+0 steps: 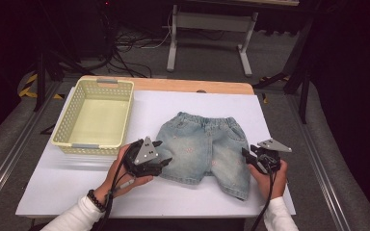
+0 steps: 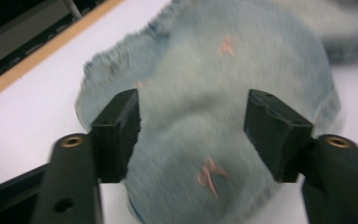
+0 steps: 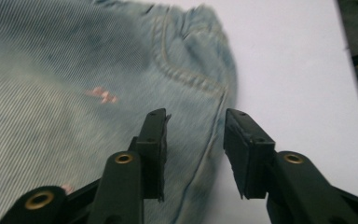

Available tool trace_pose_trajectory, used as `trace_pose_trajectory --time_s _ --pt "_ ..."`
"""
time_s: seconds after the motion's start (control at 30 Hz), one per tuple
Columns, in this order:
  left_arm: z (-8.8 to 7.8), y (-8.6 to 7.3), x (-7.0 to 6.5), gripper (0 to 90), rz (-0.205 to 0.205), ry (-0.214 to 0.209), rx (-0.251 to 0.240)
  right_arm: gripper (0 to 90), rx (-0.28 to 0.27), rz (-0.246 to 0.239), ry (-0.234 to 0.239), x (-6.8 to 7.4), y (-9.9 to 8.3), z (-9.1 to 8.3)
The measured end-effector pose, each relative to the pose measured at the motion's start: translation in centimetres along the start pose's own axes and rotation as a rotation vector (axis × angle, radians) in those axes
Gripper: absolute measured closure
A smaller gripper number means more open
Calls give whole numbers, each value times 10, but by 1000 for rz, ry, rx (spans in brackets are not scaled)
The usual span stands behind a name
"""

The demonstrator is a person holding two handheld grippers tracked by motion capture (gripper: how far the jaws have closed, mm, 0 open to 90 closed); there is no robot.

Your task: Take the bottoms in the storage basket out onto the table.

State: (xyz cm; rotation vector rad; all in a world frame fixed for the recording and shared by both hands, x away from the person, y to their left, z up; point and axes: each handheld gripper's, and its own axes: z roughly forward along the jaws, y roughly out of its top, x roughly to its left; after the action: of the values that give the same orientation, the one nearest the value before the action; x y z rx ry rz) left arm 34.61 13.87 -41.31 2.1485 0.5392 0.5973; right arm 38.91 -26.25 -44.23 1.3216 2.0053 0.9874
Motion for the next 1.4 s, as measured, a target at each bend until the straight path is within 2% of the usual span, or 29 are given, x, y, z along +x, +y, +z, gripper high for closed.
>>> trace_pose_trajectory --time_s 0.1,0.23,0.33,0.4,0.5,0.57,0.63,0.73,0.8,0.87,0.93,1.07,1.2,1.3,1.4 --pt "4 -13 -3 273 -13 -46 40 500 18 24 15 3 -7 -2" --pt "14 -20 -8 231 -8 -79 71 432 54 35 30 8 -17 -3" --pt "25 -22 -12 225 20 -75 99 367 100 19 40 13 -22 -4" --pt "34 -24 -13 229 12 -94 119 355 109 6 33 15 -23 -5" --pt "42 -26 -13 261 11 -82 142 354 120 18 37 15 -22 -4" --pt "46 -25 -11 293 -4 -84 145 393 125 11 47 14 -22 -5" --pt "47 -25 -8 368 -21 -85 151 503 126 0 62 14 -21 -6" --pt "49 -25 -4 490 -48 -109 151 674 124 -20 91 15 -21 -7" --pt "51 -24 -3 562 -55 -119 147 723 120 -20 99 14 -21 -7" --pt "51 -23 -2 701 -28 -95 157 781 114 -25 97 14 -22 -8" --pt "50 -23 -1 794 -32 -100 158 802 109 -35 85 14 -21 -9" --pt "39 -18 2 828 -35 -101 129 810 80 -44 41 10 -19 -14" --pt "13 -4 0 832 16 -60 66 810 4 -22 -34 0 -13 -28" --pt "-1 2 -2 832 33 -47 33 810 -30 -7 -38 -5 -10 -33" --pt "-8 6 -3 827 33 -48 17 810 -38 -26 -54 -2 -6 -32"
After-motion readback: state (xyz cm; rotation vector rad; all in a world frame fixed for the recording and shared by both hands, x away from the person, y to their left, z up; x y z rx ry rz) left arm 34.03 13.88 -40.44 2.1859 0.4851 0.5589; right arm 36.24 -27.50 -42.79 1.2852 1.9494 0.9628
